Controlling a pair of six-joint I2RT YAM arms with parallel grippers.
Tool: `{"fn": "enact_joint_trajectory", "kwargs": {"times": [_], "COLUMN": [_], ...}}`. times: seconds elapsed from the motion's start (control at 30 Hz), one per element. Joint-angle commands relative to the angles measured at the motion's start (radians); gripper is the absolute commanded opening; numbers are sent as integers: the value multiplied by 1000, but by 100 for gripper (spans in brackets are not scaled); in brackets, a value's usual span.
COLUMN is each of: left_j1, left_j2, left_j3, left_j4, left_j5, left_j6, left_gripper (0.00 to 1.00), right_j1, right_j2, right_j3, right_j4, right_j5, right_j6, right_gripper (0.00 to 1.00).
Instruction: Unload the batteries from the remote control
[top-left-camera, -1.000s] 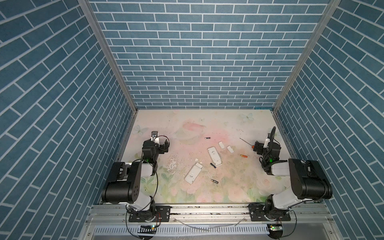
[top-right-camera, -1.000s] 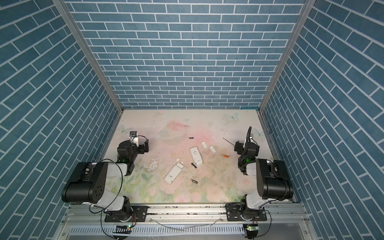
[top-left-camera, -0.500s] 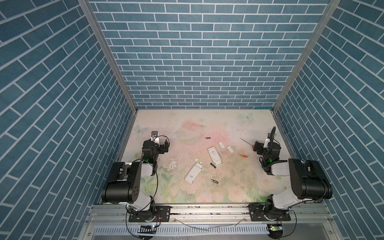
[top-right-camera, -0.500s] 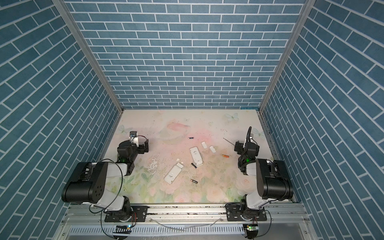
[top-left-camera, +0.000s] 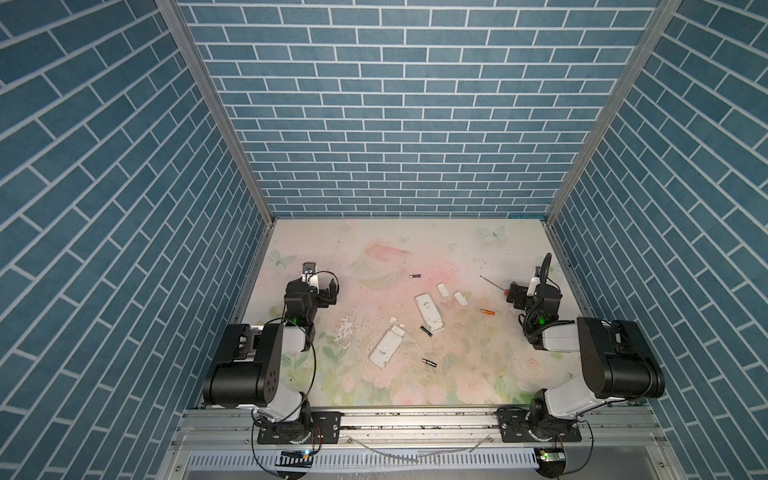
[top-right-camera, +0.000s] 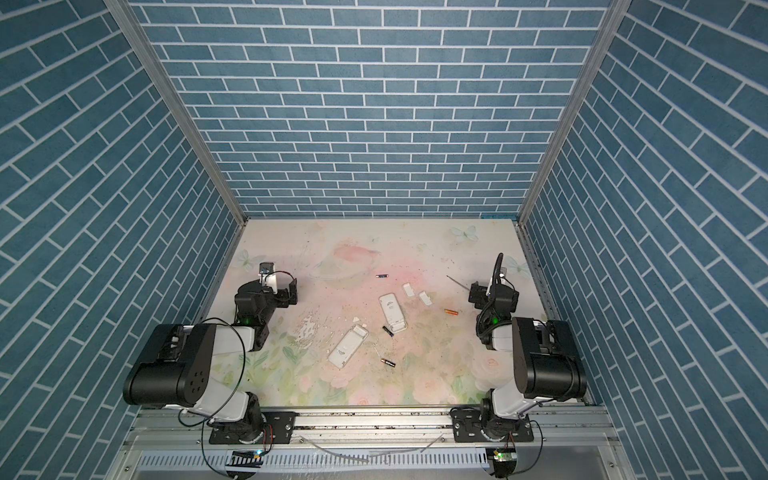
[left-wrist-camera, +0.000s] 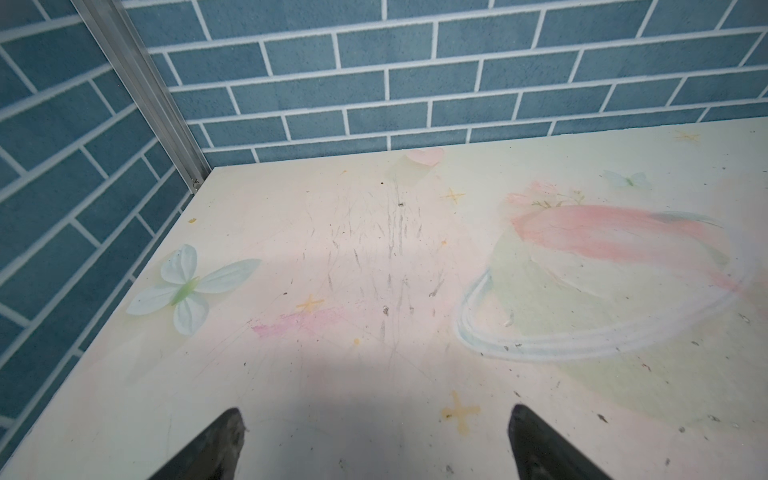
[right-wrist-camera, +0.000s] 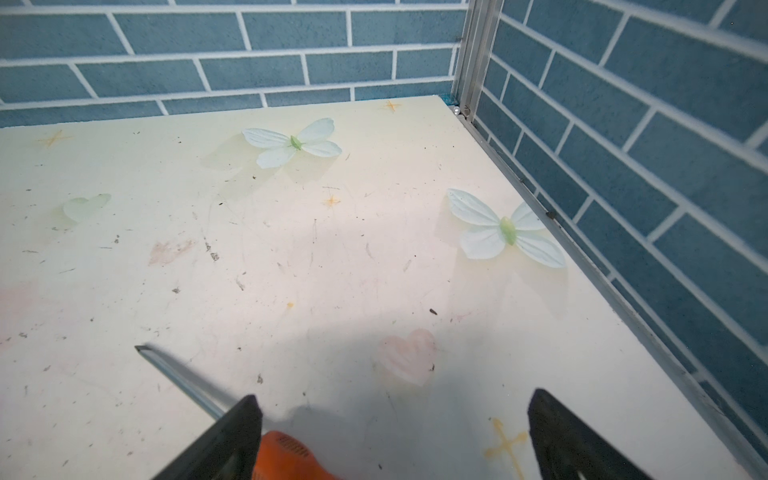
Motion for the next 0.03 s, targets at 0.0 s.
{"fn": "enact_joint_trajectory", "kwargs": {"times": [0.0], "left_j1": [1], "left_j2": [10], "left_j3": [14], "left_j4": [-15], "left_j5": [12], "left_j6": [11], "left_gripper": [100], "right_j1": [-1], "right_j2": [-5], "right_j3": [9], "right_j4": [25], "right_j5": [-4], "right_j6": [-12], "right_gripper": [99]}}
